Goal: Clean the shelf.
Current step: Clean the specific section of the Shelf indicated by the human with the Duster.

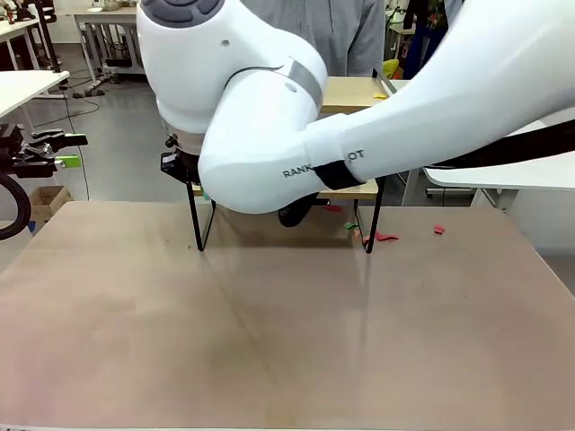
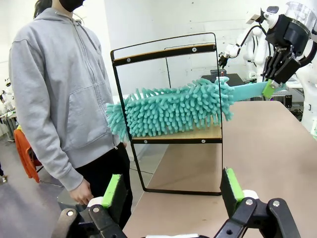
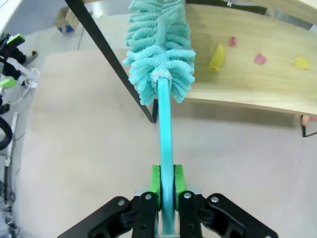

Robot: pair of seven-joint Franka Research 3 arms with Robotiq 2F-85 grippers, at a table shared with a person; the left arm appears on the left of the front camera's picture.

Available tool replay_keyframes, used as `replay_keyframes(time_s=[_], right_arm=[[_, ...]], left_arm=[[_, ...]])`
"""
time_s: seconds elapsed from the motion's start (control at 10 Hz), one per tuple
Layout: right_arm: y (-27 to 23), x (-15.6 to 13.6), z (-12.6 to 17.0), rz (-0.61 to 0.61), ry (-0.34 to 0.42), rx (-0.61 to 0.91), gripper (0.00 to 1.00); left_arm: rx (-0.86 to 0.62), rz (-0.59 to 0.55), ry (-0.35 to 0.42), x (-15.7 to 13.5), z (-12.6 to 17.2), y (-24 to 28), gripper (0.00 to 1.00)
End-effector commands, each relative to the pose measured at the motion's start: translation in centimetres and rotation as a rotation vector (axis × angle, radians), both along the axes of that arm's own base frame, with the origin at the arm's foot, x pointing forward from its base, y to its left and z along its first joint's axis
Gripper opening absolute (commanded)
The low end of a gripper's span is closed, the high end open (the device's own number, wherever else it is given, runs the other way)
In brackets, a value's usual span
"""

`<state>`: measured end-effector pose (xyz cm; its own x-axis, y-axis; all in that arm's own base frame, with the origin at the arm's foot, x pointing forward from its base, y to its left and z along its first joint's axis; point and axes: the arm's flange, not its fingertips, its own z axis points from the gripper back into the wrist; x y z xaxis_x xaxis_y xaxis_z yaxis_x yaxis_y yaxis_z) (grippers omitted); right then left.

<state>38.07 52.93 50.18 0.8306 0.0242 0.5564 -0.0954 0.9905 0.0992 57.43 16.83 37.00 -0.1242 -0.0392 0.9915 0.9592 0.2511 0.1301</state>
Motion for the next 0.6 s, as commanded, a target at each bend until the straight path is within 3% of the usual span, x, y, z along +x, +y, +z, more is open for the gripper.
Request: replay_keyframes(time_s=[0.0, 0.5], right_arm=[[1.1, 0.5, 0.3, -0.036, -0.014, 0.003, 0.14], [0.4, 0.9, -1.8, -0.028, 0.077, -0.018, 0.14]], left_arm=[[0.004, -0.004, -0.005, -0.1, 0.2, -0.1, 1.0], [0.004, -0.004, -0.005, -0.1, 0.2, -0.1, 1.0]])
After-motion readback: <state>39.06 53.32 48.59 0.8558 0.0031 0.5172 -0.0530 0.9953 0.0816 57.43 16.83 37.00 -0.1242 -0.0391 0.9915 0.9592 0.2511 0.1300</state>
